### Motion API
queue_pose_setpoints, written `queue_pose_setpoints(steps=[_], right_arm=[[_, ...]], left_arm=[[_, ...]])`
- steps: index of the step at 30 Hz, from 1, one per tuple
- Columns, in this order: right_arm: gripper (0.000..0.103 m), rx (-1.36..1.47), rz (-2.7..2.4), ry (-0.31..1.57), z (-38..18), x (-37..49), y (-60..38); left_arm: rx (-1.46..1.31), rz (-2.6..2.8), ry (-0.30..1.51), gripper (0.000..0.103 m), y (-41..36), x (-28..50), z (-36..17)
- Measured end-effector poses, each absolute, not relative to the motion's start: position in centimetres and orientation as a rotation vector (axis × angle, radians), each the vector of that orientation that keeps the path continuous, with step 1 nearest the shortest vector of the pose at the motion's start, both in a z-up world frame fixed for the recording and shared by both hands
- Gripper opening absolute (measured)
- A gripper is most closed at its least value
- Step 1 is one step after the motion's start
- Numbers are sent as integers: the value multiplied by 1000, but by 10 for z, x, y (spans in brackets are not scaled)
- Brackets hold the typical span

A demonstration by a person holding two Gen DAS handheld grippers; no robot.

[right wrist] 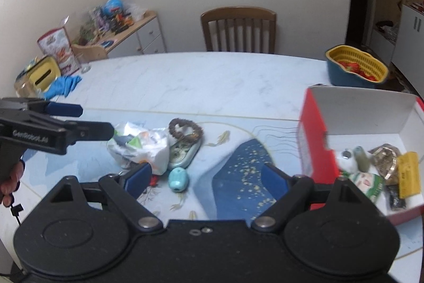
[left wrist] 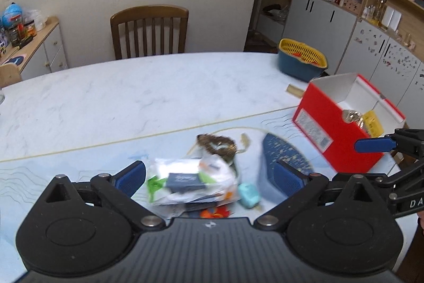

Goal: Organize objects
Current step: 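Withdraw both tools from the box back to the items on the mat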

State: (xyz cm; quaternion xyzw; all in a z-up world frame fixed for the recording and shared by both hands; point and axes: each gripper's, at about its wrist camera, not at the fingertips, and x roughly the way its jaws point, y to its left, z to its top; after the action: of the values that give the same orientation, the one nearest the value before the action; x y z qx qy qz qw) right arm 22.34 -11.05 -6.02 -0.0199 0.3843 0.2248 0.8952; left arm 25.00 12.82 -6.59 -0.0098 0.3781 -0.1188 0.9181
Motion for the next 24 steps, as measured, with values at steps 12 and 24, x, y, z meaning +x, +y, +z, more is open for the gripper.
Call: queue_pose_setpoints(steps=[12, 24], right_arm=[[86, -117, 525, 881, -102, 243, -68], [75, -119, 506, 956, -137, 268, -51]], left_arm=[[-43, -204, 864, 103, 163, 287, -105], [-147, -248, 939, 103, 187, 321, -133]])
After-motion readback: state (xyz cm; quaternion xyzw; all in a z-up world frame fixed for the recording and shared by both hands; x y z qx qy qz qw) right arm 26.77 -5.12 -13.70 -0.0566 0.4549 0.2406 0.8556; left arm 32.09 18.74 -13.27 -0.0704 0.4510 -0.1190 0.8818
